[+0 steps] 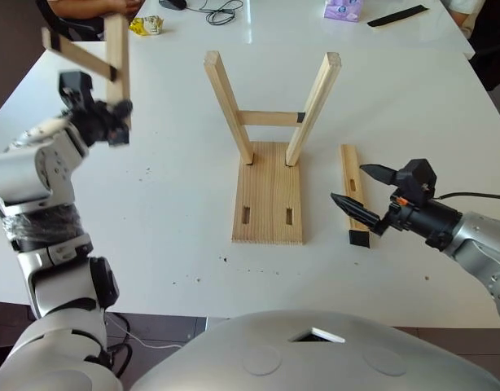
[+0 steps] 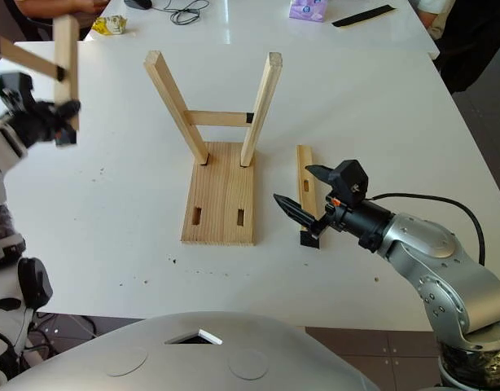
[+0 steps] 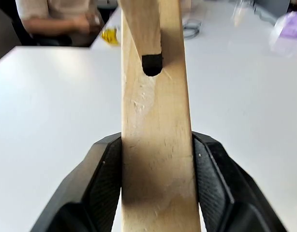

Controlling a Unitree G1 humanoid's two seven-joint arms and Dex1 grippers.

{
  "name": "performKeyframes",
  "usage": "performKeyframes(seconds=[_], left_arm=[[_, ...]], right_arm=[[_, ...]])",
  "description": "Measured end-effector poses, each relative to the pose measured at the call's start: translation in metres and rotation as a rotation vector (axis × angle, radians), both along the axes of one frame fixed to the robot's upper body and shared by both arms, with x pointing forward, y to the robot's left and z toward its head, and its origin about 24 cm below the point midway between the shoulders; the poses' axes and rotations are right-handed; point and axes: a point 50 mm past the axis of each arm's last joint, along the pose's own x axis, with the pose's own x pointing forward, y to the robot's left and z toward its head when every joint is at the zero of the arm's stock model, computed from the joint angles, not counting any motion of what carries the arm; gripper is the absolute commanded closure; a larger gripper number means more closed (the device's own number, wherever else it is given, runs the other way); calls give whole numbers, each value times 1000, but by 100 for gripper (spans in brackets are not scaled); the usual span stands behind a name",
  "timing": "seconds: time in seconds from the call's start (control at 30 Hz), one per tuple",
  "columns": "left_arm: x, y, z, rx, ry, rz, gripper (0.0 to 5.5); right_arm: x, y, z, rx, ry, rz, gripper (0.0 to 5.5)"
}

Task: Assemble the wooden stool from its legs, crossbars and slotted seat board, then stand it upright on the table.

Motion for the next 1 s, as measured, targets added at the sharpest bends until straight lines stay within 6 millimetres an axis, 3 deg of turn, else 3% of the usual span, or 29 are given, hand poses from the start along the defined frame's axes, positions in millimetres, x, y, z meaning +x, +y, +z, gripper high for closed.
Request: performKeyframes(seconds=[0.23, 0.3, 0.37, 0.57, 0.67, 0.73, 1.0], left_arm=[[7, -34, 52, -193, -334, -228, 348], [6, -42, 75, -233, -439, -295, 348], [5, -49, 86, -258, -484, -348, 348], [-17, -97, 127, -349, -640, -759, 348], [-41, -130, 125, -327, -609, -1041, 348], [-59, -152, 109, -303, -533, -1234, 348], [-88, -157, 86, -269, -412, -1442, 348]], right_arm=[[27, -14, 32, 206, -149, -53, 68], [30, -17, 37, 241, -157, -22, 68], [30, -18, 42, 271, -162, 18, 68], [32, -21, 63, 334, -170, 205, 68], [35, -22, 82, 364, -195, 279, 68], [38, -23, 97, 373, -229, 316, 68], [37, -16, 121, 366, -203, 466, 68]])
